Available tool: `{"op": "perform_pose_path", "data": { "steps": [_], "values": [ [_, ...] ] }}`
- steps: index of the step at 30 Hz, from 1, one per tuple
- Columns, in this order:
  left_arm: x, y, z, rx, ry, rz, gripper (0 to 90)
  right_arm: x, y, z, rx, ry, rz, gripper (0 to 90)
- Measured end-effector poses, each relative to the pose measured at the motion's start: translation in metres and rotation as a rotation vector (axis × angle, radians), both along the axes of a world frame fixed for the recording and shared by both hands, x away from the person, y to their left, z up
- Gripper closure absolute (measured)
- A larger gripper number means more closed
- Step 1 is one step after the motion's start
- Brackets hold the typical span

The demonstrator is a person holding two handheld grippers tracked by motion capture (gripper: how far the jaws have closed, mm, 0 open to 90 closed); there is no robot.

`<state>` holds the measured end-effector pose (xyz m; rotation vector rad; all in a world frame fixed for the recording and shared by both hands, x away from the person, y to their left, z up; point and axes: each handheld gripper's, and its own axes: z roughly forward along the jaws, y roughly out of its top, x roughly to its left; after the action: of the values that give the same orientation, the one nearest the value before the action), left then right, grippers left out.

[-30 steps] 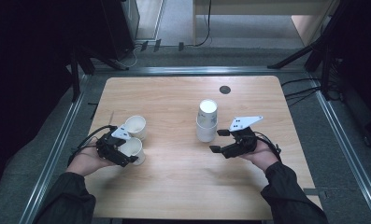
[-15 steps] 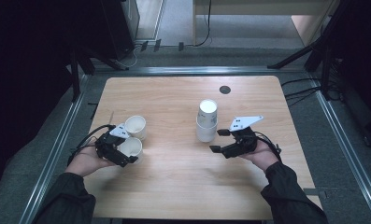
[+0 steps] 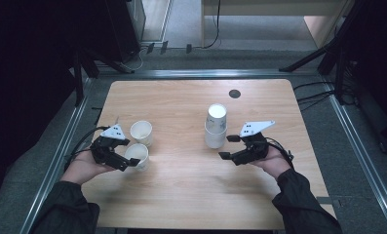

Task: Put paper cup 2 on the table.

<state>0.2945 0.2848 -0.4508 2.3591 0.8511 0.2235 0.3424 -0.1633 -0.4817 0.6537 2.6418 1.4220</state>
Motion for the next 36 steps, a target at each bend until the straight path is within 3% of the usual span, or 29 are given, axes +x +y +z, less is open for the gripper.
{"op": "perform_pose_path", "data": {
  "steps": [11, 19, 27, 36],
  "values": [
    [-0.008, 0.004, 0.025, -0.121, -0.053, 0.009, 12.8, 0.000, -0.002, 0.001, 0.007, -0.003, -0.005, 27.3],
    [-0.006, -0.002, 0.029, -0.156, -0.050, 0.027, 13.7, -0.001, -0.002, 0.002, 0.007, -0.006, -0.006, 27.3],
    [-0.006, -0.020, 0.035, -0.195, -0.061, -0.006, 13.7, -0.004, -0.001, 0.002, 0.006, -0.011, 0.001, 27.3],
    [-0.005, -0.050, 0.028, -0.182, -0.073, -0.037, 13.7, -0.008, -0.001, 0.004, 0.002, -0.021, 0.002, 27.3]
  ]
}}
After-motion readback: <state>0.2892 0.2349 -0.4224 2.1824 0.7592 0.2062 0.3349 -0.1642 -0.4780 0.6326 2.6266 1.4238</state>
